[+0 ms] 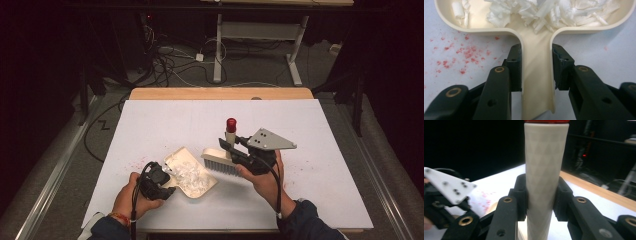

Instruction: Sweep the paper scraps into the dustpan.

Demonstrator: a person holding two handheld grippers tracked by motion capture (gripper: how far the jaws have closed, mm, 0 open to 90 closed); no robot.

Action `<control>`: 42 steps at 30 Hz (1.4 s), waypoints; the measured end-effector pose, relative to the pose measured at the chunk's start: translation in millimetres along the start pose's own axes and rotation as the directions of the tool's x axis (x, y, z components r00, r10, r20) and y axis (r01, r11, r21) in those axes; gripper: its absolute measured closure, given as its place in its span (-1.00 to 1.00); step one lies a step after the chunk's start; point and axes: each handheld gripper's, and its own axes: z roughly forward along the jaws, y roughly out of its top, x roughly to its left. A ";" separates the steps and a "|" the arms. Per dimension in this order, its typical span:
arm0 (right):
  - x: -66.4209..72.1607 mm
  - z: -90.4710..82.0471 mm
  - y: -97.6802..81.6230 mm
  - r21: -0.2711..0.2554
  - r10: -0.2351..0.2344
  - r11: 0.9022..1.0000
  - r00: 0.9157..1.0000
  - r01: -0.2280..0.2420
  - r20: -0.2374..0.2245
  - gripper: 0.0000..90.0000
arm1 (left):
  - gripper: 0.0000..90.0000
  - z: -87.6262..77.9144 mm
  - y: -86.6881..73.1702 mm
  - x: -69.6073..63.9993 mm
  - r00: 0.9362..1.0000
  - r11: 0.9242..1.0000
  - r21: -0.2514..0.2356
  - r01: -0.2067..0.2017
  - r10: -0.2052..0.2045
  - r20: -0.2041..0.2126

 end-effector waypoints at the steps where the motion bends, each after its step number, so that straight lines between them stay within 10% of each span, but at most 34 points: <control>1: -2.2 -1.4 -1.1 -0.001 0.003 1.000 1.000 -0.003 0.009 0.56 | 0.40 0.3 0.0 -0.1 1.000 1.000 0.001 0.001 -0.001 0.000; 20: -22.9 15.1 -22.4 -0.033 0.034 0.999 0.983 -0.028 0.182 0.56 | 0.40 2.1 0.1 -0.2 1.000 1.000 0.000 0.007 -0.007 0.003; 31: -30.6 70.0 -20.9 -0.034 0.003 0.999 0.964 0.006 0.266 0.56 | 0.40 2.7 0.5 1.8 0.999 1.000 -0.003 0.028 -0.027 0.019; 42: 10.1 67.6 -20.8 0.020 -0.057 0.998 0.993 0.055 0.101 0.55 | 0.40 2.5 0.3 1.7 1.000 1.000 -0.002 0.027 -0.027 0.016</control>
